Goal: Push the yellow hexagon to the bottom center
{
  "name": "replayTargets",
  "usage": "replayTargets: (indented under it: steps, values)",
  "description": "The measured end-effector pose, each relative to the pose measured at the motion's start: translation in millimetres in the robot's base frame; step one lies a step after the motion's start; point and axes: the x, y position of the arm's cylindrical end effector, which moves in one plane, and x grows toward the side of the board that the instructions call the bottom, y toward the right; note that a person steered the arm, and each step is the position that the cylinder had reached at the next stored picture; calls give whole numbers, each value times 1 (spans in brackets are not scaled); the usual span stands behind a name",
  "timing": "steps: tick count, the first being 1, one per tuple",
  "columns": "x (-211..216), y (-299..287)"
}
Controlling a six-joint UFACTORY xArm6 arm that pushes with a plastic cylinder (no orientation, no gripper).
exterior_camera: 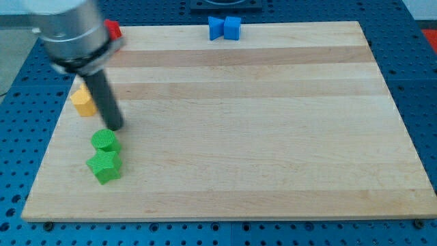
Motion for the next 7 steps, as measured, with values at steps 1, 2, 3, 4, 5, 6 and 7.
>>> replayTargets:
  steps: [1,2,3,4,5,6,7]
  values:
    - [1,-77]
    - [-1,-84]
    - [-32,-82]
    - [-57,-53]
    - [-57,27]
    - [-56,111]
    - [-56,94]
